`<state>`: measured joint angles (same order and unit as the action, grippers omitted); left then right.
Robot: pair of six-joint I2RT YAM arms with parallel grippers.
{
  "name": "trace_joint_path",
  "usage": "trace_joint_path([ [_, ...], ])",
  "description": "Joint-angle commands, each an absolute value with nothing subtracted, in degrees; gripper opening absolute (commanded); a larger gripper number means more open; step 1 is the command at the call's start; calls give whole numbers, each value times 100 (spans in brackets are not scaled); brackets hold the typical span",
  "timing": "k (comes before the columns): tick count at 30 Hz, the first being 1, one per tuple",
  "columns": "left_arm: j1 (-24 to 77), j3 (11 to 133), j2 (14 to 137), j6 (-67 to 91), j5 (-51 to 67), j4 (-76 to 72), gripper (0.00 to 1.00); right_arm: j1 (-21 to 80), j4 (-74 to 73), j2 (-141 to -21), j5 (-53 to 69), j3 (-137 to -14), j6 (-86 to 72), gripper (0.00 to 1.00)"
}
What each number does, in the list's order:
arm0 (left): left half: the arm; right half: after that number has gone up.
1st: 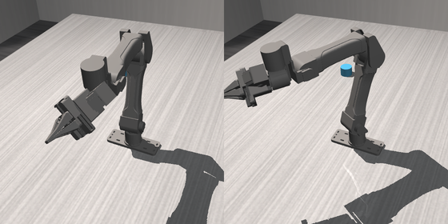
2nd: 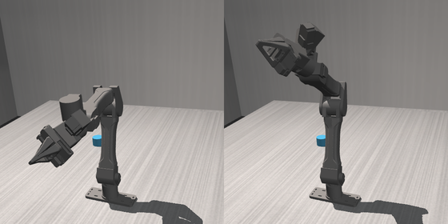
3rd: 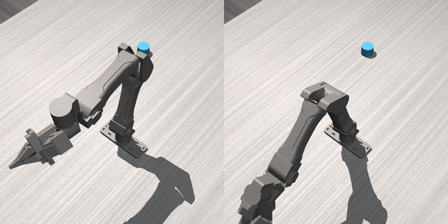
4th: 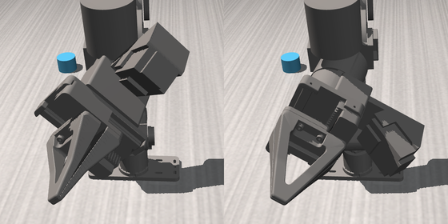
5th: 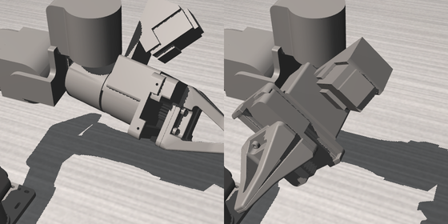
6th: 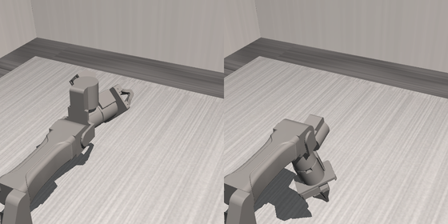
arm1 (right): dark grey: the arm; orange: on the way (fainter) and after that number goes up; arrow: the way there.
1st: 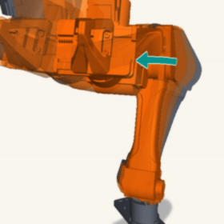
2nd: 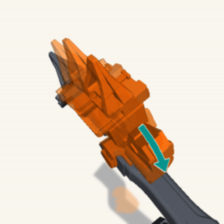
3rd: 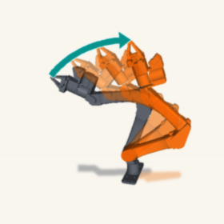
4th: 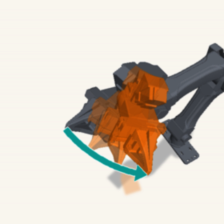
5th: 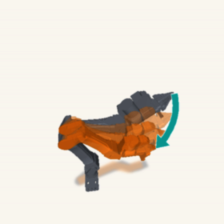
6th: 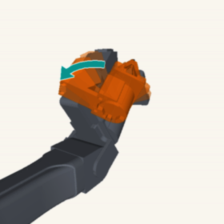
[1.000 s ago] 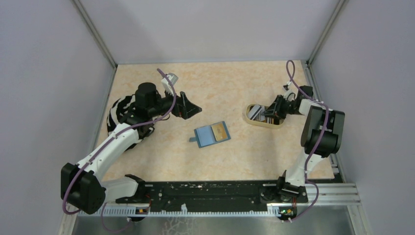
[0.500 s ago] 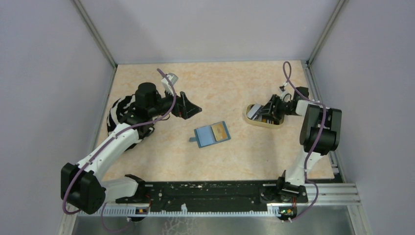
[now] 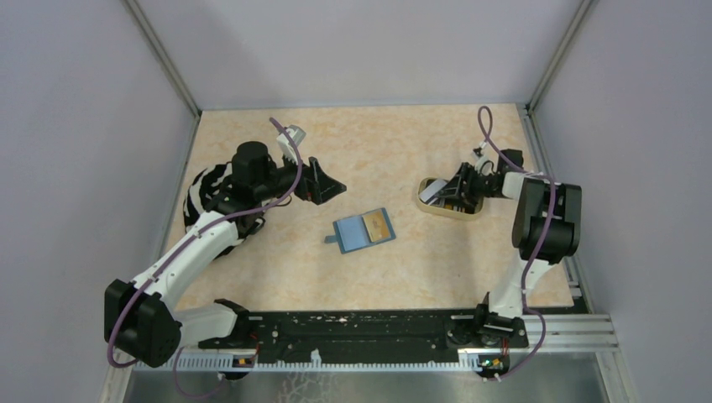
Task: Put the credit cards into the card holder
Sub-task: Pick up the credit card from the storage box.
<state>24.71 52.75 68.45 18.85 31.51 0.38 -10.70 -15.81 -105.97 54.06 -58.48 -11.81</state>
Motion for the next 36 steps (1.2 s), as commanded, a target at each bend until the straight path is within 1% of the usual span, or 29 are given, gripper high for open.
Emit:
trace_joint_path([
  [1,2457,5212,6792,1855,3135,-107,99,-1127,-1243,-10296,5581,-5817,-1239,45],
  [4,2452,5211,6791,1857,3133,-109,99,-1300,-1120,-10090,5587,-5722,-1352,40],
  [16,2453,5203,6777,1863,3130,-115,99,-1406,-862,-10051,5821,-5618,-1557,37],
  [17,2452,5203,6784,1863,3135,-119,99,-1402,-873,-10053,5773,-5623,-1549,34],
  [19,2452,5203,6793,1864,3131,-108,99,-1406,-973,-10063,5583,-5645,-1493,24],
  [24,2456,5210,6801,1863,3135,-114,99,-1401,-1201,-10077,5187,-5719,-1371,12],
  [26,2458,5211,6794,1863,3134,-110,99,-1406,-1261,-10083,5056,-5739,-1346,4],
  [27,2457,5207,6795,1863,3134,-113,99,-1400,-1295,-10086,4987,-5756,-1331,1],
  [28,2453,5211,6802,1863,3135,-113,99,-1405,-1329,-10075,4909,-5774,-1309,0],
  [36,2453,5203,6783,1856,3125,-113,99,-1415,-2001,-9604,4023,-6048,-821,0],
])
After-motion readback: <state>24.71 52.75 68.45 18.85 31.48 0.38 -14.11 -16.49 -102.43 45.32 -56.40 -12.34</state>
